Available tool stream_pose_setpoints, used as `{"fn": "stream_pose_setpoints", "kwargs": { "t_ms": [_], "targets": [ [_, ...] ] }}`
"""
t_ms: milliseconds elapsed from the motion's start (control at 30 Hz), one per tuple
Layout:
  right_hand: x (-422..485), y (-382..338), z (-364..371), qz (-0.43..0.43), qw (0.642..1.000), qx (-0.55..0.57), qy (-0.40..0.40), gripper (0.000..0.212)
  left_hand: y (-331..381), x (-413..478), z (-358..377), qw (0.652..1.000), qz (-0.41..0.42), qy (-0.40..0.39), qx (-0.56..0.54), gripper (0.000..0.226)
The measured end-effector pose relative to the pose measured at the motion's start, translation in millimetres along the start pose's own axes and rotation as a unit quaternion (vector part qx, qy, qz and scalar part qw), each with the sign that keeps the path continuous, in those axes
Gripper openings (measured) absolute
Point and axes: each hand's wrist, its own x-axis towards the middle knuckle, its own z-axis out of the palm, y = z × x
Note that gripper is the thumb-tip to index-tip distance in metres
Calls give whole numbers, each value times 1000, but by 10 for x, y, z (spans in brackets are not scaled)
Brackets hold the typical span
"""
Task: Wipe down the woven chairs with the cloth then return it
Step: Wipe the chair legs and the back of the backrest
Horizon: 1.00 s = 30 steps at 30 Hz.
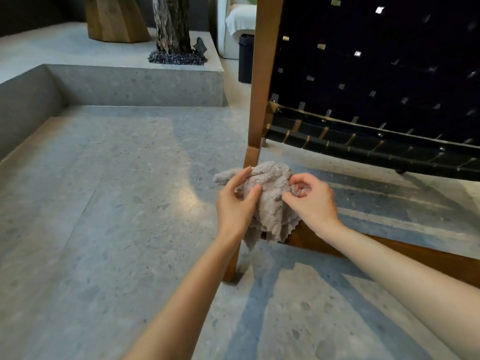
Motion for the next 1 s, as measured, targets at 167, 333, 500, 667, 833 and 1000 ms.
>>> {"fn": "stream_pose_setpoints", "kwargs": {
  "t_ms": [167, 333, 500, 667, 833, 1000],
  "targets": [
    [-41, -115, -266, 57, 986, 131, -86, 26, 113, -106, 255, 988, -36, -110, -98, 42],
    [3, -64, -375, 113, 986, 121, -4, 23, 158, -122, 390, 975, -68, -175, -118, 30],
    [168, 49, -332, 104, 988, 19, 116, 25, 73, -37, 274, 999, -29, -24, -20, 27],
    [470, 17, 82, 51, 989, 9, 138, 30, -52, 168, 159, 995, 3, 60, 77, 41],
    [863, -129, 710, 84, 981, 98, 147, 34, -252, 375, 162, 993, 7, 37, 108, 51],
    [991, -21, 918, 48, 982, 144, 109, 31, -322, 518, 116, 990, 29, -18, 138, 54]
  ]
}}
